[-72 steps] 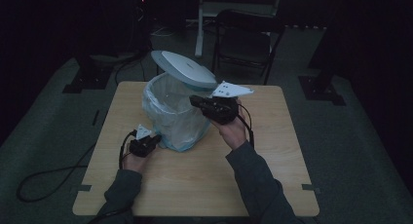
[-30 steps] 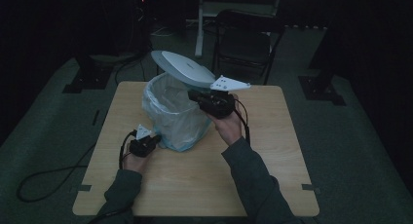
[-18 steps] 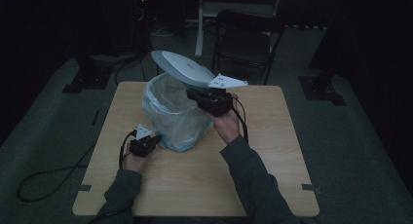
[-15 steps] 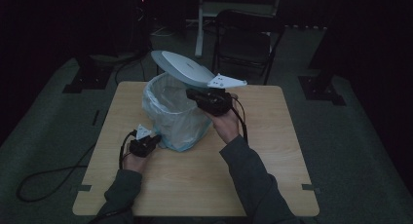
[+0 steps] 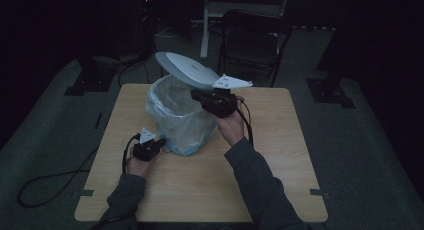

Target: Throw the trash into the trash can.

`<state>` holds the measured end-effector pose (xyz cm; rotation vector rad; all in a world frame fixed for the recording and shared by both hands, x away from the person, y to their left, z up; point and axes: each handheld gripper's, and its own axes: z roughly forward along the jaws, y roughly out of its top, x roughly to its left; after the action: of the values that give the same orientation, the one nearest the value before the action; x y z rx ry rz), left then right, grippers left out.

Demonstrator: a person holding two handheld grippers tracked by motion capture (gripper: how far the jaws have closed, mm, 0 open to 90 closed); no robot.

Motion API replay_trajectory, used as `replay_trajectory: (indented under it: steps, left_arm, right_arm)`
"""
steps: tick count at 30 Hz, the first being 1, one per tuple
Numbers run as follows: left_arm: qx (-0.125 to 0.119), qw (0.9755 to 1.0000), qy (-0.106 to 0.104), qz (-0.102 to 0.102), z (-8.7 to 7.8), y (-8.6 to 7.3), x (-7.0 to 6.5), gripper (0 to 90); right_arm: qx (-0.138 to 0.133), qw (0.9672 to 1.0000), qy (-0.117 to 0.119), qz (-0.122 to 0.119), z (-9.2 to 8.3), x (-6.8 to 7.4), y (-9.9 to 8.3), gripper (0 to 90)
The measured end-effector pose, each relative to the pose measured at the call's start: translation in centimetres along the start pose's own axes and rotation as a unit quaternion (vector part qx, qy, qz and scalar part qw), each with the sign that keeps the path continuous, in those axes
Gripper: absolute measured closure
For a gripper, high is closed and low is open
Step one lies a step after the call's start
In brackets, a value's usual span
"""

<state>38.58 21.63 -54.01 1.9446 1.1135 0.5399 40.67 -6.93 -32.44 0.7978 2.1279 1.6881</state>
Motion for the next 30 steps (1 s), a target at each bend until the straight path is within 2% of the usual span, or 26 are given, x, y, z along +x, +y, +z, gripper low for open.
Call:
replay_trajectory:
  steps: [10,11,14,16,20,30]
  left_arm:
    - [0.000,1.0000,0.000,0.000,0.00,0.00,0.00,90.0]
    - [0.000,1.0000,0.000,0.000,0.00,0.00,0.00,90.0]
    - [0.000,1.0000,0.000,0.000,0.00,0.00,0.00,90.0]
    - [0.000,1.0000,0.000,0.000,-0.01,0.00,0.00,90.0]
    - [0.000,1.0000,0.000,0.000,-0.01,0.00,-0.01,90.0]
    - [0.000,1.0000,0.000,-0.001,0.00,0.00,0.01,90.0]
  right_arm:
    - [0.002,1.0000,0.000,0.000,0.22,0.02,0.05,85.4]
    - [0.001,1.0000,0.001,0.000,0.22,0.02,0.05,83.4]
    - [-0.008,0.9999,0.014,0.001,0.13,-0.02,0.03,67.8]
    - [-0.011,0.9998,0.015,-0.004,0.06,0.09,0.04,64.8]
    - [-0.010,0.9997,0.019,-0.014,0.02,0.33,0.04,63.5]
    - [-0.006,0.9993,0.033,-0.019,-0.14,0.70,-0.26,63.0]
